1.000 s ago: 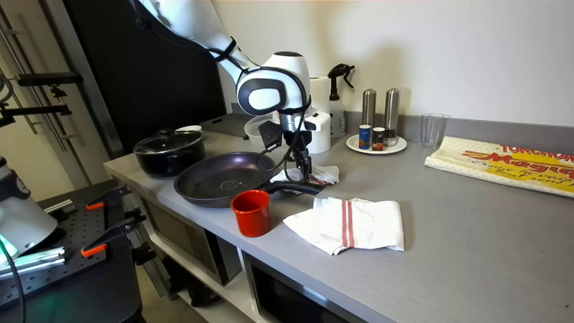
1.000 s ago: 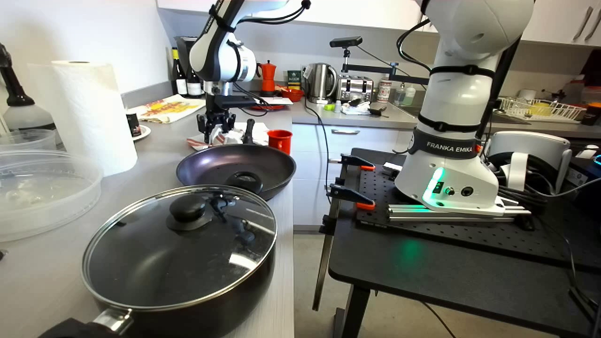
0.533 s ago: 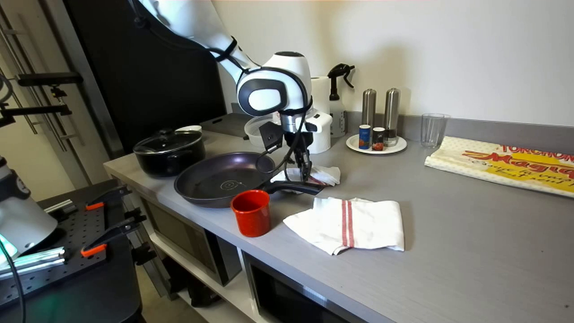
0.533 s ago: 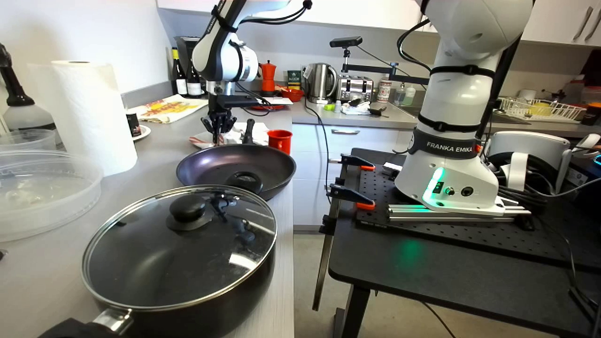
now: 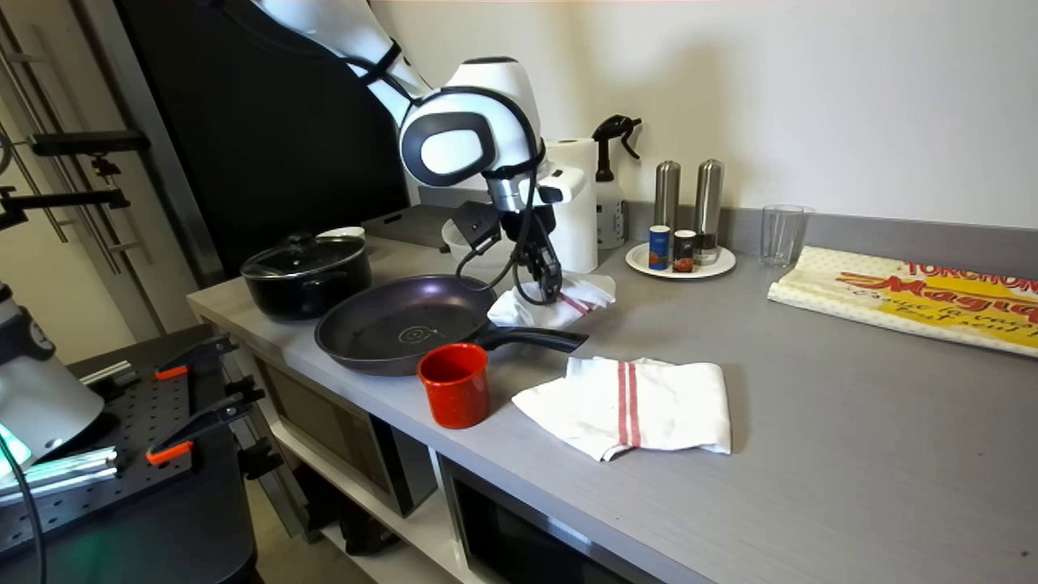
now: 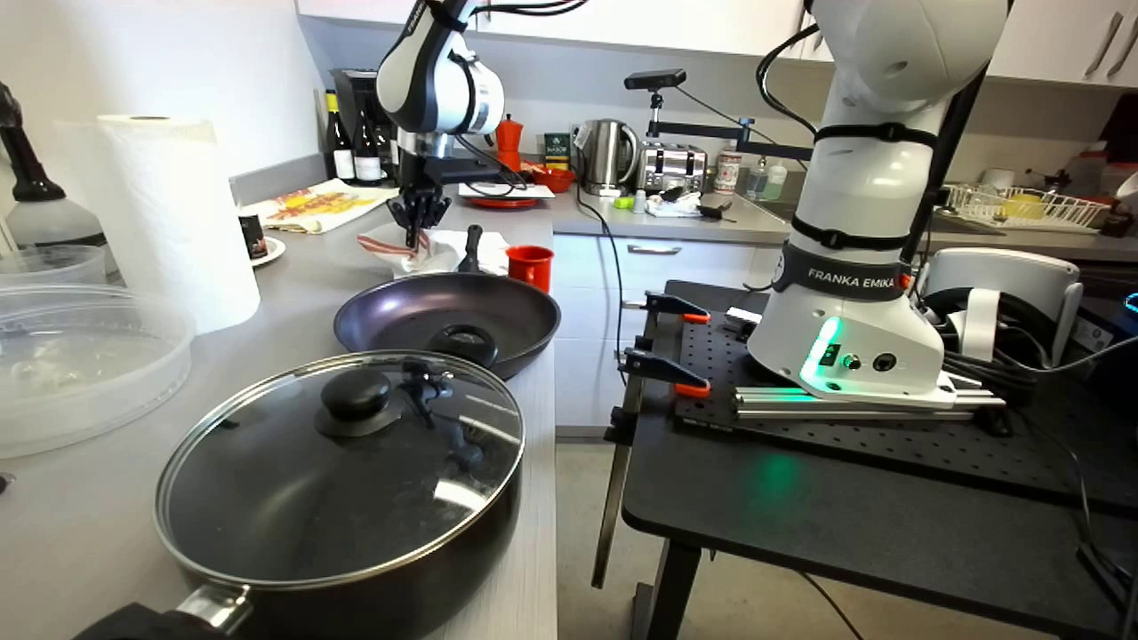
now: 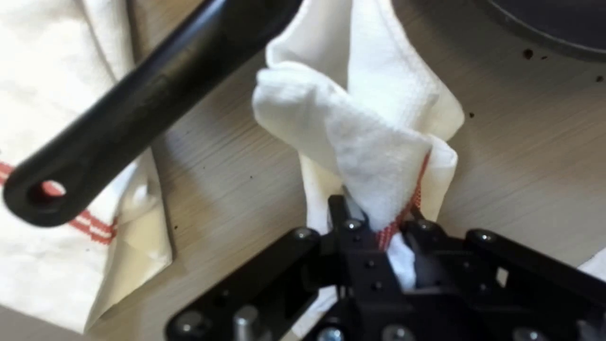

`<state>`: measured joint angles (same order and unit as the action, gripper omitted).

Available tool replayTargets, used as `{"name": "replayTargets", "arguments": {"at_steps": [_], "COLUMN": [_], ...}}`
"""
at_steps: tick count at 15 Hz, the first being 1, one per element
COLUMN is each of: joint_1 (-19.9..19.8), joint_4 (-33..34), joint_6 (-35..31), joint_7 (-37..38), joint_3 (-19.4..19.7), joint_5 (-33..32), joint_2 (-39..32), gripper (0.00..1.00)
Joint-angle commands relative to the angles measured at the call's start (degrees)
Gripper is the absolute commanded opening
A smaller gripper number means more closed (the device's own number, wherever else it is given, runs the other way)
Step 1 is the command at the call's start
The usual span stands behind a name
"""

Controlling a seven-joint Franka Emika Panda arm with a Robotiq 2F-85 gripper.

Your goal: Use the towel on the left to wipe the black pan

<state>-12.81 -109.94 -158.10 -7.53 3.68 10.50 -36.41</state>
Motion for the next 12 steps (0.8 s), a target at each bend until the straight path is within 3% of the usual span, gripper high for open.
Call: {"name": "replayTargets", "arguments": {"at_steps": [1,6,12], "joint_1": [-0.2,-0.5,2.0], "joint_4": [-14.0,-27.6,-41.9], "joint_6": [-6.0,-12.3,-11.5], "joint_7": [-4.7,-10.8,-21.5], "joint_3": [-0.5,-1.9,-5.7], "joint_5": [-4.3,-8.9,-10.8], "joint_2": [13.1,27.7,41.1], "gripper": [0.04,0.04,0.04]}}
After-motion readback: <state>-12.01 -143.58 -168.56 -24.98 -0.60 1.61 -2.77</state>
